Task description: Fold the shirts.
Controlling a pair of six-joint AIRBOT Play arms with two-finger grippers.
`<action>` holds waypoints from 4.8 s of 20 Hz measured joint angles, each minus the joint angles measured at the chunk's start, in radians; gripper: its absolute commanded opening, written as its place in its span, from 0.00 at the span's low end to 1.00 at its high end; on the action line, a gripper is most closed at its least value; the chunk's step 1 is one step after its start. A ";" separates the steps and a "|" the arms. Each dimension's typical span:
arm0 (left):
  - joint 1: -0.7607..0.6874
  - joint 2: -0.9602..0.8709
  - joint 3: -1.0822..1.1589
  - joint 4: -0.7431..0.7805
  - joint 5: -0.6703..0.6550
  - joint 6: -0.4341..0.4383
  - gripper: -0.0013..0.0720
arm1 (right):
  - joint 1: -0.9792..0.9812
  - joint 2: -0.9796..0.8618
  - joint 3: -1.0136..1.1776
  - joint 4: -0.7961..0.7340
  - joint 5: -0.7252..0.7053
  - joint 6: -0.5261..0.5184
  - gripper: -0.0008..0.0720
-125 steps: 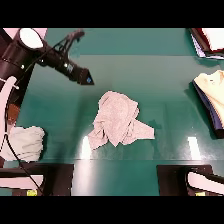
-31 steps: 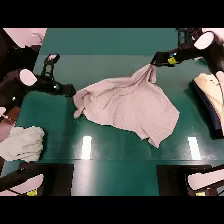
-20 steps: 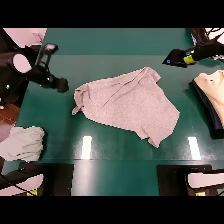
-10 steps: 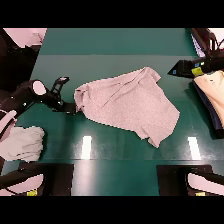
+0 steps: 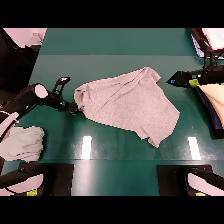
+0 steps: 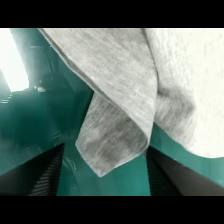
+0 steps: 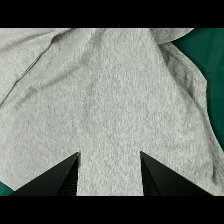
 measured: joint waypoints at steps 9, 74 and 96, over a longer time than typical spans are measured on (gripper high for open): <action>0.000 -0.031 0.046 -0.016 -0.064 0.007 0.05 | -0.006 0.020 -0.011 -0.001 0.010 0.027 0.60; 0.000 0.366 0.782 0.010 -0.329 -0.267 0.05 | -0.398 0.257 0.603 -0.056 0.384 0.100 0.03; 0.001 -0.162 0.460 0.084 0.283 -0.187 0.05 | -0.134 -0.473 0.578 -0.235 0.070 0.134 0.03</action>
